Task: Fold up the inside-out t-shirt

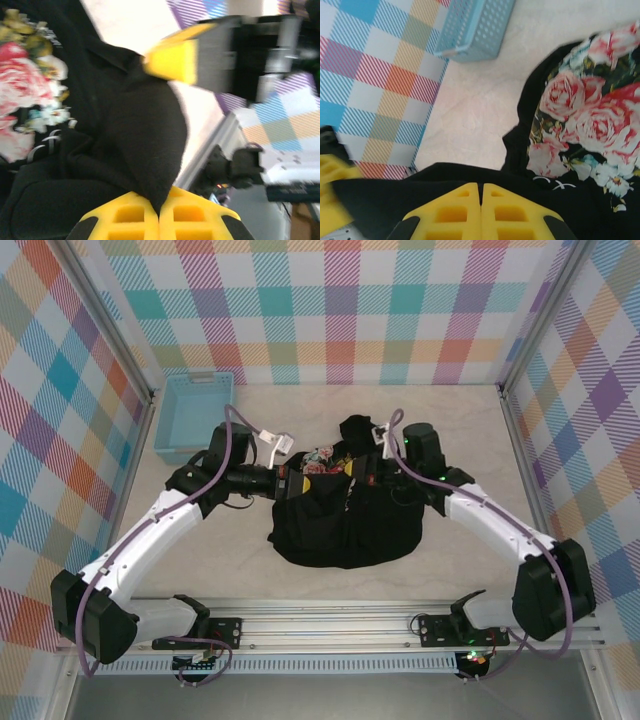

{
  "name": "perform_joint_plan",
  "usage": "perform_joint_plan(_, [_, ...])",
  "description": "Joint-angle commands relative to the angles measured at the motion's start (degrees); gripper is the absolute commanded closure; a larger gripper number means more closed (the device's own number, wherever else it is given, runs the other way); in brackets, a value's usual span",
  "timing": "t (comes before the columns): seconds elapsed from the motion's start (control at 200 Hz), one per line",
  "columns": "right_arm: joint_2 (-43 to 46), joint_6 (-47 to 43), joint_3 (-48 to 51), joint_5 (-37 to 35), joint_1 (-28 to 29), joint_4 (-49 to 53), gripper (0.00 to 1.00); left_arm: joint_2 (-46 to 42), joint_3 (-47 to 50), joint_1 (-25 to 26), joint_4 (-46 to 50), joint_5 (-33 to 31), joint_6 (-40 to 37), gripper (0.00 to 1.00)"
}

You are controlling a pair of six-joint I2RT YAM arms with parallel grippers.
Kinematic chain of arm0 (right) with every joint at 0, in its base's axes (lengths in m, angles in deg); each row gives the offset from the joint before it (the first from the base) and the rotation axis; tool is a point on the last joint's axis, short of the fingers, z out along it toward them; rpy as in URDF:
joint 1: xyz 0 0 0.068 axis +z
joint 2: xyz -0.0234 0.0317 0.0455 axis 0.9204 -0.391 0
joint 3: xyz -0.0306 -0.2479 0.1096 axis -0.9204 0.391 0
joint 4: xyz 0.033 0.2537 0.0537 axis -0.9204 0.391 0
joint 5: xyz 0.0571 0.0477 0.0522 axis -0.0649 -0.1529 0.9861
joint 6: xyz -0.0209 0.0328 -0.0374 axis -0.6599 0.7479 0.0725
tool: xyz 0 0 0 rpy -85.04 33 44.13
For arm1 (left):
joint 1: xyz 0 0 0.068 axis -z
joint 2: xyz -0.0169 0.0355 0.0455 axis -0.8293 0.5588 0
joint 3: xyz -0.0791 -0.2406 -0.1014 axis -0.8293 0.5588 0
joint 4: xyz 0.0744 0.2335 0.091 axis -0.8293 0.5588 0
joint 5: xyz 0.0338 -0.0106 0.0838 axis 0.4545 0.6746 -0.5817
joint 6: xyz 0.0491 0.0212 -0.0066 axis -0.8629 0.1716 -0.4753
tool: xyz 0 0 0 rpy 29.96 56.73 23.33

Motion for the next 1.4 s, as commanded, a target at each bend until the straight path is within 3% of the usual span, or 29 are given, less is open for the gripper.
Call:
perform_joint_plan(0.0, [3.13, 1.14, -2.65, 0.95, -0.71, -0.66, 1.00, -0.60, 2.20, -0.54, -2.09, -12.25, 3.27, 1.00])
perform_joint_plan(0.12, [3.09, 3.26, -1.95, 1.18, -0.63, -2.27, 1.00, 1.69, 2.40, -0.46, -1.05, -22.08, 4.18, 0.92])
perform_joint_plan(0.18, [3.07, 5.26, -1.11, 1.29, -0.62, -4.08, 1.00, 2.10, 2.52, -0.43, -0.66, -25.17, 3.74, 0.79])
perform_joint_plan(0.25, [2.72, 7.62, 0.17, 1.15, -0.36, -7.20, 1.00, 1.38, 3.48, 0.11, -1.97, -24.42, 2.51, 0.64])
perform_joint_plan(0.35, [1.45, 9.05, 0.47, 0.69, 0.42, -8.85, 1.00, -1.22, 5.30, 4.47, -3.45, -26.45, -0.69, 0.50])
perform_joint_plan(0.455, [0.39, 9.51, 0.21, 1.05, 0.83, -9.79, 1.00, -2.76, 6.67, 10.78, -4.12, -34.05, -4.82, 0.34])
perform_joint_plan(0.525, [0.15, 9.43, 0.12, 1.24, 1.01, -9.97, 1.00, -1.80, 6.49, 12.69, -4.31, -38.46, -6.23, 0.29])
perform_joint_plan(0.8, [0.42, 9.07, -0.05, 1.16, 1.05, -9.48, 1.00, 8.71, 4.37, 14.39, -9.00, -39.64, -10.27, 0.22])
perform_joint_plan(1.015, [0.72, 9.09, 1.03, 1.48, 1.13, -9.61, 1.00, 13.95, 3.25, 13.92, -15.70, -49.61, -8.52, 0.28])
perform_joint_plan(1.3, [1.66, 9.48, 2.58, 0.62, 1.14, -10.91, 1.00, 22.90, -1.88, 13.41, -18.24, -42.25, -9.27, 0.31])
perform_joint_plan(1.335, [1.85, 9.09, 2.53, 0.00, 1.14, -10.41, 1.00, 23.41, -2.40, 13.39, -18.19, -41.01, -9.57, 0.34])
perform_joint_plan(1.395, [2.47, 8.18, 2.46, -1.26, 1.13, -9.60, 1.00, 23.26, -2.39, 13.36, -18.15, -39.09, -10.13, 0.46])
